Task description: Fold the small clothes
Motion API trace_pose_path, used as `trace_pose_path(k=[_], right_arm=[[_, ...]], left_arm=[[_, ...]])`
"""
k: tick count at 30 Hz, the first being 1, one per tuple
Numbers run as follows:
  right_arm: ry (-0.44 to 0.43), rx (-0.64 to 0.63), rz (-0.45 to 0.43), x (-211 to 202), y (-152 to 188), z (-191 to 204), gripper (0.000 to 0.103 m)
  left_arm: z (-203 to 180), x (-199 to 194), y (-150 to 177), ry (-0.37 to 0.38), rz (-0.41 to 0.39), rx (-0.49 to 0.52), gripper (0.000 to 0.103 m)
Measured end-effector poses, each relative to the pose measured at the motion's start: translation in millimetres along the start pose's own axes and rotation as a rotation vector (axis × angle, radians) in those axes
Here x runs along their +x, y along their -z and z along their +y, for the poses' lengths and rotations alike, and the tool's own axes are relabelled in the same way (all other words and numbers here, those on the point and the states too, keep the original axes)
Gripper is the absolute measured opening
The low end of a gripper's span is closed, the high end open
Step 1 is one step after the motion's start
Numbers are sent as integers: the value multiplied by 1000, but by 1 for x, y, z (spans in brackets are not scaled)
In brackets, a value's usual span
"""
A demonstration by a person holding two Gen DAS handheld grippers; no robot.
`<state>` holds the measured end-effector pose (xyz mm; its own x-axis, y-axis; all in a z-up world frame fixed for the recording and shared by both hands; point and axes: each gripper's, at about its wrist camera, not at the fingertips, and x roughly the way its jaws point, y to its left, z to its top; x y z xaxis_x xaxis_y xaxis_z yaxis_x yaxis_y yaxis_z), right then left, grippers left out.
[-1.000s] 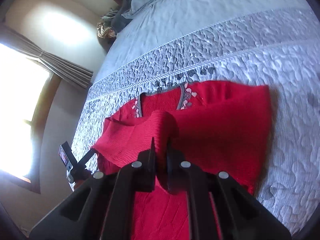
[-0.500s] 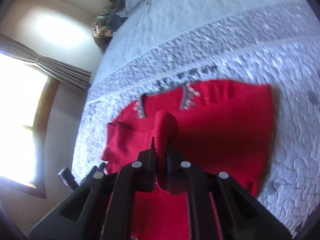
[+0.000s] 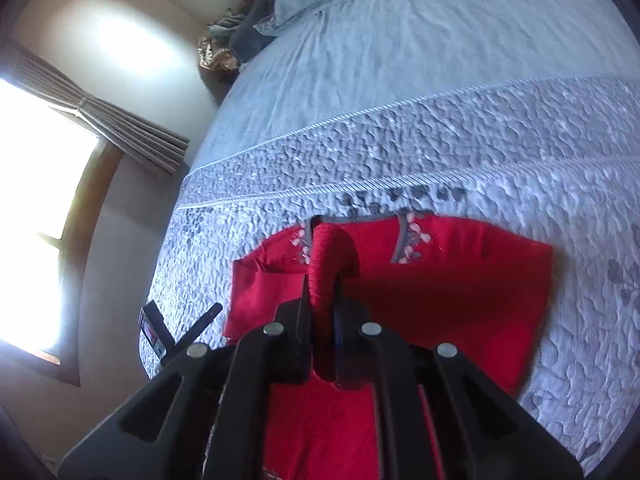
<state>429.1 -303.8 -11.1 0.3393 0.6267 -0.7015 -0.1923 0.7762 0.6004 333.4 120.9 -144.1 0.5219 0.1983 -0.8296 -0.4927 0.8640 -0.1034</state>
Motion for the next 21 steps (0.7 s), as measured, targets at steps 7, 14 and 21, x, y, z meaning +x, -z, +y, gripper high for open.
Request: trace_pose_path(k=[7,14,21], right_arm=[[-20,-23,-13,-16,-25,40,7],[-62,-127,-20,-44,-56,132,7],[-124,-250,-24,-66,-62,212,7]], left_arm=[[-38,-41,58,91,12,168,62],[-111,-49,93,166,-11,183,62],[-100,-6,27,-31,-41,49,61]])
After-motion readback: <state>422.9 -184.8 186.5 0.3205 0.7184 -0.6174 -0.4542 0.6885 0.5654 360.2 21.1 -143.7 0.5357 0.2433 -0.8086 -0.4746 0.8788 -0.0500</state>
